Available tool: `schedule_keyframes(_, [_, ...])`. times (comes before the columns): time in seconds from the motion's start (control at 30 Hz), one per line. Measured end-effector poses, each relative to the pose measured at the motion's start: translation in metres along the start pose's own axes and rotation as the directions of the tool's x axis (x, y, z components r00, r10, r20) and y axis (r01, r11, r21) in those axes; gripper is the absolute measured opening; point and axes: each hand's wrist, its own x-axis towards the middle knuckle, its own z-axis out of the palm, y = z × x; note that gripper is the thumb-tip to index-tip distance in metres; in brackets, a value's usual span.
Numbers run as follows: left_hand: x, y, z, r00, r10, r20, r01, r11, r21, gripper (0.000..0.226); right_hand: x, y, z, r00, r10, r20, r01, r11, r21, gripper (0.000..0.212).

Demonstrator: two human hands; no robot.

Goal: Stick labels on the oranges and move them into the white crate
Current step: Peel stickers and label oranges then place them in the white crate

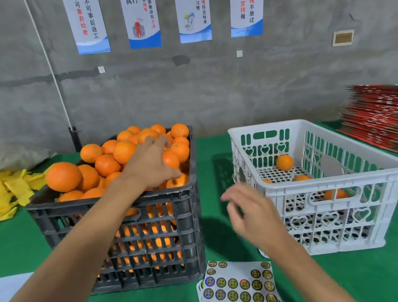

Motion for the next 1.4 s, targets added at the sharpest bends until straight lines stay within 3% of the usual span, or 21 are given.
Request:
schedule_keyframes(0.03, [-0.006, 0.002, 0.002, 0.999, -0.03, -0.017, 0.028, 0.995, -0.095, 0.077, -0.009, -0.004, 0.008, 0.983, 0.093, 0.156, -0.1, 0.994, 0.039, 0.024])
schedule_keyframes(0.13, [-0.015, 0.004, 0.009, 0.991, -0.125, 0.049, 0.133, 0.965, -0.226, 0.064, -0.038, -0.002, 0.031, 0.812, 0.279, 0.512, -0.349, 0.936, 0.043, 0.043])
schedule_keyframes(0.23, [-0.018, 0.005, 0.007, 0.978, -0.184, 0.095, 0.2, 0.957, -0.209, 0.056, -0.07, 0.007, 0.043, 0.655, 0.257, 0.711, -0.458, 0.883, 0.102, 0.061])
schedule_keyframes(0.3, [-0.018, 0.005, 0.007, 0.974, -0.187, 0.128, 0.21, 0.957, -0.2, 0.058, -0.087, 0.009, 0.048, 0.604, 0.256, 0.755, -0.505, 0.856, 0.114, 0.067])
schedule_keyframes(0.73, [-0.022, 0.007, 0.006, 0.975, -0.187, 0.124, 0.212, 0.948, -0.236, 0.057, -0.09, -0.001, 0.054, 0.695, 0.242, 0.677, -0.411, 0.906, 0.098, 0.026])
schedule_keyframes(0.9, [-0.022, 0.005, 0.007, 0.973, -0.196, 0.119, 0.22, 0.944, -0.246, 0.054, -0.091, -0.004, 0.053, 0.67, 0.244, 0.701, -0.426, 0.9, 0.094, 0.015])
schedule_keyframes(1.17, [-0.021, 0.001, 0.009, 0.966, -0.225, 0.126, 0.25, 0.935, -0.253, 0.054, -0.094, -0.01, 0.062, 0.605, 0.386, 0.696, -0.626, 0.771, 0.117, 0.037])
schedule_keyframes(1.3, [-0.021, 0.0, 0.009, 0.966, -0.227, 0.121, 0.252, 0.929, -0.271, 0.062, -0.096, -0.008, 0.066, 0.621, 0.36, 0.696, -0.579, 0.81, 0.098, 0.028])
schedule_keyframes(1.4, [-0.022, 0.0, 0.009, 0.966, -0.232, 0.114, 0.254, 0.93, -0.264, 0.067, -0.099, -0.008, 0.067, 0.651, 0.346, 0.675, -0.536, 0.84, 0.087, 0.038])
